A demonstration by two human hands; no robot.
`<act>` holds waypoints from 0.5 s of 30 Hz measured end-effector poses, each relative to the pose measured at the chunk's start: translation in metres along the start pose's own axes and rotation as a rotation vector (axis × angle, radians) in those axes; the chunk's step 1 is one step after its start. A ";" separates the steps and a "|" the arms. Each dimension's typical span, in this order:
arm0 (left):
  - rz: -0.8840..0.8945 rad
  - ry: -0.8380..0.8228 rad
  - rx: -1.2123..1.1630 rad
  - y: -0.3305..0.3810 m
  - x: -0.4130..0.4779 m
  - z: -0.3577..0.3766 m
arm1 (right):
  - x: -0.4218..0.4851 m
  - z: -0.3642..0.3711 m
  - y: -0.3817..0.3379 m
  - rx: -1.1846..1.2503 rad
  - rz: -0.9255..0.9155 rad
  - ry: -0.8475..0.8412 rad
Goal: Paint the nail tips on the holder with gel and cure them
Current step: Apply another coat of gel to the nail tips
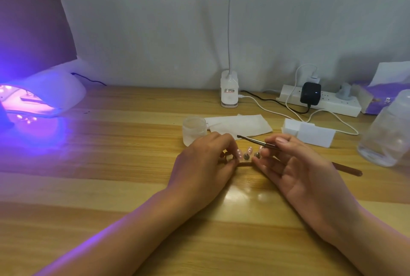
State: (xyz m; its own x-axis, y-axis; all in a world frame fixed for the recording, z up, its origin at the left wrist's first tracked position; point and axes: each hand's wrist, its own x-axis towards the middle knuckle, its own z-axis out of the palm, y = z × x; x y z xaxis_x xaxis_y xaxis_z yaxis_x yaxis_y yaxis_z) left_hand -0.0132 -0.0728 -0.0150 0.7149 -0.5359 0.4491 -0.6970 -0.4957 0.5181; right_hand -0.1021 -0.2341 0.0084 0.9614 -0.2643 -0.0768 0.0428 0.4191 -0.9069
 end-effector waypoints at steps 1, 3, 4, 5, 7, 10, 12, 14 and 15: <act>0.008 -0.001 0.013 0.001 -0.001 0.000 | 0.000 0.000 0.000 0.000 -0.002 0.002; 0.013 -0.004 0.036 0.002 -0.001 0.000 | 0.002 0.000 0.000 0.001 -0.001 0.004; 0.014 -0.002 0.042 0.002 -0.001 -0.001 | 0.002 0.000 0.000 0.007 0.001 0.002; 0.017 0.004 0.037 0.002 -0.001 -0.001 | 0.002 -0.001 0.000 0.018 0.004 -0.002; 0.032 0.039 0.001 0.002 -0.002 -0.002 | 0.003 -0.003 0.000 0.048 0.017 -0.014; 0.056 0.045 -0.069 0.000 -0.007 -0.004 | 0.002 -0.007 -0.002 0.080 0.032 -0.044; 0.058 -0.031 -0.163 -0.001 -0.008 -0.004 | 0.001 -0.008 -0.002 0.062 0.010 -0.053; 0.054 -0.108 -0.228 -0.001 -0.008 -0.004 | -0.002 -0.006 0.000 -0.034 -0.040 -0.021; 0.051 -0.127 -0.241 -0.001 -0.007 -0.004 | -0.003 -0.006 0.002 -0.109 -0.075 -0.002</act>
State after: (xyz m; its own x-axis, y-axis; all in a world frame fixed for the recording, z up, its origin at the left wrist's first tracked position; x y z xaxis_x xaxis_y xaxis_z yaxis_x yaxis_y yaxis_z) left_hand -0.0172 -0.0655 -0.0161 0.6564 -0.6447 0.3918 -0.6877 -0.2977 0.6622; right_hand -0.1063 -0.2375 0.0047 0.9570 -0.2900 -0.0064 0.0850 0.3016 -0.9496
